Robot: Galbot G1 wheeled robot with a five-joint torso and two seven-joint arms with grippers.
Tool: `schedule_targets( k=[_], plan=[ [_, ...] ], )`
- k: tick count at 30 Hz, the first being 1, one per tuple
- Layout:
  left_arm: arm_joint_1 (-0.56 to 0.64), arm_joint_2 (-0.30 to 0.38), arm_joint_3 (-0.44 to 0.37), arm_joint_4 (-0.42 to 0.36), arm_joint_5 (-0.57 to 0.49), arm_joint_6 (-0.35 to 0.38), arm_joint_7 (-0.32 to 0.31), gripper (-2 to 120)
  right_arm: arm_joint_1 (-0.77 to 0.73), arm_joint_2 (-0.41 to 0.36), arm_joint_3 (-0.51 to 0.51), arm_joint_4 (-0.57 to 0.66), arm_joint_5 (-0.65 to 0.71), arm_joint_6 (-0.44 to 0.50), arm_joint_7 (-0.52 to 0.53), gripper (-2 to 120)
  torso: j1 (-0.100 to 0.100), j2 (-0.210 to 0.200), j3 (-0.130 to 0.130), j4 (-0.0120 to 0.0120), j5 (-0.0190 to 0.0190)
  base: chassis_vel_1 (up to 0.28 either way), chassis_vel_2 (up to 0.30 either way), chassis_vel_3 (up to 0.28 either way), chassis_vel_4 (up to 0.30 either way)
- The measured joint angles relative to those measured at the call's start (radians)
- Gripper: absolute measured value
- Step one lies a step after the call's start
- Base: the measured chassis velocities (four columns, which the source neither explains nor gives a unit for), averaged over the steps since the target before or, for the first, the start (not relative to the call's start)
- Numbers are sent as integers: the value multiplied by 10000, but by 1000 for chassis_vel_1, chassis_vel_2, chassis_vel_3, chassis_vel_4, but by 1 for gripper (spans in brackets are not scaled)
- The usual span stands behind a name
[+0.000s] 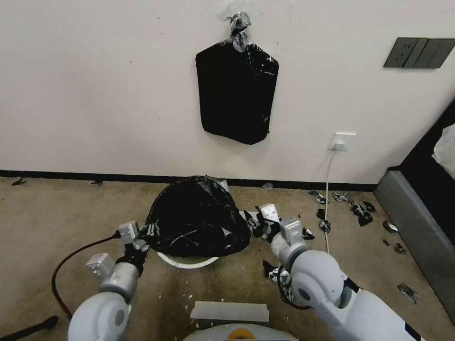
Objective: Place a trash bag onto the trash bin.
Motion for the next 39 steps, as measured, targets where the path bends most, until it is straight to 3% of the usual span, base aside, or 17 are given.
schedule_targets(
  k=[1, 2, 3, 4, 5, 6, 7, 8, 13, 20, 26, 33, 39],
  plan=[
    [4, -14, -19, -3, -8, 14, -28, 3, -171, 2, 219, 60, -410, 482, -376, 68, 0, 0, 0, 0, 0, 0, 0, 0, 0],
    [28, -23, -66, -70, -116, 246, -279, 3, -702, -245, 796, 295, -1853, 2144, -2289, 81, 1, 0, 0, -1, 0, 0, 0, 0, 0],
    [28, -21, -85, -102, -182, 309, -335, 3, -828, -412, 883, 320, -2103, 2691, -3134, 84, 0, 0, 0, -1, 1, 0, 0, 0, 0],
    [28, -21, -85, -102, -182, 309, -335, 3, -828, -412, 883, 320, -2103, 2691, -3134, 84, 0, 0, 0, -1, 1, 0, 0, 0, 0],
    [18, -11, -101, -128, -232, 345, -359, 3, -922, -634, 940, 267, -2464, 3403, -4315, 91, 0, 0, -1, -1, 0, 0, 0, 0, 0],
    [13, -7, -105, -134, -244, 353, -365, 3, -933, -697, 959, 218, -2597, 3625, -4726, 92, 0, 1, 0, 0, -1, 0, 0, 0, 0],
    [2, 14, -114, -149, -267, 363, -372, 3, -906, -920, 963, -52, -3075, 4428, -6235, 96, 0, 1, 0, -1, 1, 0, 0, 0, 0],
    [2, 28, -116, -172, -277, 366, -374, 3, -788, -1092, 846, -281, -3342, 4830, -7094, 99, 0, 1, 0, 0, 1, 0, 0, 0, 0],
    [33, 45, -103, -257, -318, 365, -362, 3, -350, -1331, 245, -637, -3236, 4762, -7595, 100, 0, 1, 0, 0, 2, 0, 0, 0, 0],
    [44, 28, -5, -276, -348, 353, -329, 3, 4, -1251, -528, -1016, -1851, 3789, -6932, 100, 0, 1, 0, 1, 0, 0, 0, 0, 0],
    [-21, 39, 10, -234, -359, 346, -326, 3, -113, -1172, -644, -1034, -1781, 3709, -6844, 99, 0, 1, 0, 0, 0, 0, 0, 0, 0],
    [-63, 28, 23, -213, -365, 344, -325, 3, -193, -1161, -663, -1021, -1996, 3738, -6935, 86, 0, 1, 0, 0, -1, 0, 0, 0, 0],
    [-67, 3, 10, -213, -391, 337, -325, 3, -267, -1160, -665, -1023, -2192, 3839, -7207, 61, 0, 1, 0, 0, 0, 0, 0, 0, 0]
  ],
)
